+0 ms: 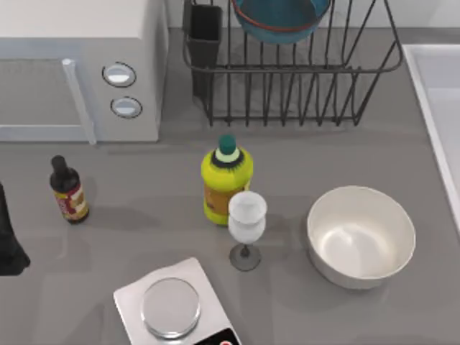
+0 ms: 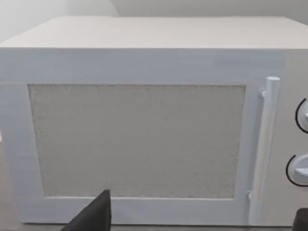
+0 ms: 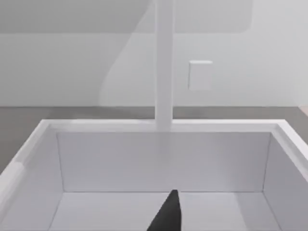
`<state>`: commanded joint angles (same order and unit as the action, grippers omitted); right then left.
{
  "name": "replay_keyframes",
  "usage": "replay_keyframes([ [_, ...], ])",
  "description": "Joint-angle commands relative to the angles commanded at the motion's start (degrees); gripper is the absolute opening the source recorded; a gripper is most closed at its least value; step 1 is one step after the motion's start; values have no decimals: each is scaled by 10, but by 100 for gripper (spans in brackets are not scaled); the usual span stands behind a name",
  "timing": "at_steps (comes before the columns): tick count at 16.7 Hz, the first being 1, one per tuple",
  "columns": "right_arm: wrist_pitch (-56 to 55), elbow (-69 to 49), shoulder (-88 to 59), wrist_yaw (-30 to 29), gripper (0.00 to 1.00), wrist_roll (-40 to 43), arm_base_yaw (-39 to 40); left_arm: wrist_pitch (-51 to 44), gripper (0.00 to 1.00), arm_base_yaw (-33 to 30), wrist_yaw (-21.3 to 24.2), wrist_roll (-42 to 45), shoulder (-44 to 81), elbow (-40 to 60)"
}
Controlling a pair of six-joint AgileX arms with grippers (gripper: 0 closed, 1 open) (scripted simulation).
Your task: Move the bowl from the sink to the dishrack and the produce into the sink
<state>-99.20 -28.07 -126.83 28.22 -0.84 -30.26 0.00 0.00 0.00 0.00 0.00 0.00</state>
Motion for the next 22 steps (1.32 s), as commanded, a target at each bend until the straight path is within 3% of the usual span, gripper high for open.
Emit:
replay_keyframes([
  [4,-2,0,-2,0,0,0,0,0,100,0,0,0,0,0],
  [17,-2,0,-2,0,98,0,0,0,100,0,0,0,0,0],
  [22,-2,0,-2,0,100,0,0,0,100,0,0,0,0,0],
])
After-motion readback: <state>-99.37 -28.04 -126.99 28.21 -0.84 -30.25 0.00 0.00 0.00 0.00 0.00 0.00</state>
